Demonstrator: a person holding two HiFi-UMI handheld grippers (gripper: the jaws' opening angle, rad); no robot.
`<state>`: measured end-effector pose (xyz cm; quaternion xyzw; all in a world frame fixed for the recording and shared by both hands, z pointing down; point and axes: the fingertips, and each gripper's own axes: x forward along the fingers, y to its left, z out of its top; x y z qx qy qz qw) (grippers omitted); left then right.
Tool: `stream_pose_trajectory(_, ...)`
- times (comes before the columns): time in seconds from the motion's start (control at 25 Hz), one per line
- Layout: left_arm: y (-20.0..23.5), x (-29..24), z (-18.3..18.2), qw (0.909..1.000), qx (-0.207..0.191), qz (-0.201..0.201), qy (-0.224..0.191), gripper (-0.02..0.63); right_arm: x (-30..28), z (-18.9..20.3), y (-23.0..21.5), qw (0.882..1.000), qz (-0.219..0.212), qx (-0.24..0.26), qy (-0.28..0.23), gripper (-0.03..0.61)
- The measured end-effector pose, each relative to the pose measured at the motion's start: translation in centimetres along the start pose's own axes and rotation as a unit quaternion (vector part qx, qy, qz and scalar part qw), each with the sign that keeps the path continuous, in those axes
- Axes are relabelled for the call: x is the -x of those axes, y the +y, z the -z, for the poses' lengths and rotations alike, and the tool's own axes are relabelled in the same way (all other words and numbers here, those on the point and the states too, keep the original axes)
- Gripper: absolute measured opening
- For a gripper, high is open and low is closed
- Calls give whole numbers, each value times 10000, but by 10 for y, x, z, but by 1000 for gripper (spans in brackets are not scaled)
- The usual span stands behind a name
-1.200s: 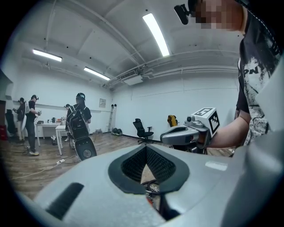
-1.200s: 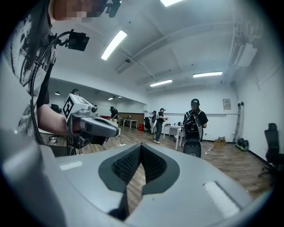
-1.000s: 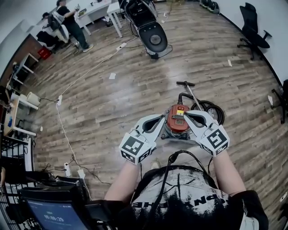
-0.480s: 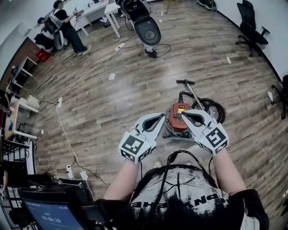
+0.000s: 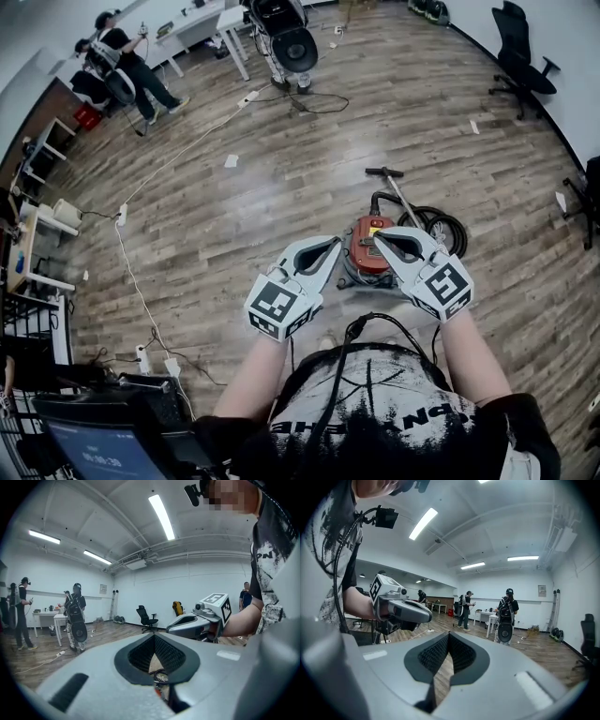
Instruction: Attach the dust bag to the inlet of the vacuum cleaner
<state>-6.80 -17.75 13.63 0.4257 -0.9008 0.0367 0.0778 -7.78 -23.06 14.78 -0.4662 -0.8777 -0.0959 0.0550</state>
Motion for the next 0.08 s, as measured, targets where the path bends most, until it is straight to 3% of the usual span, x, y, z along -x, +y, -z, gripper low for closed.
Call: stream_pose_trajectory(0.08,0,0,0,10000,-2,-3,0,2,-1,-1,1,10000,-12,-7,-24,5)
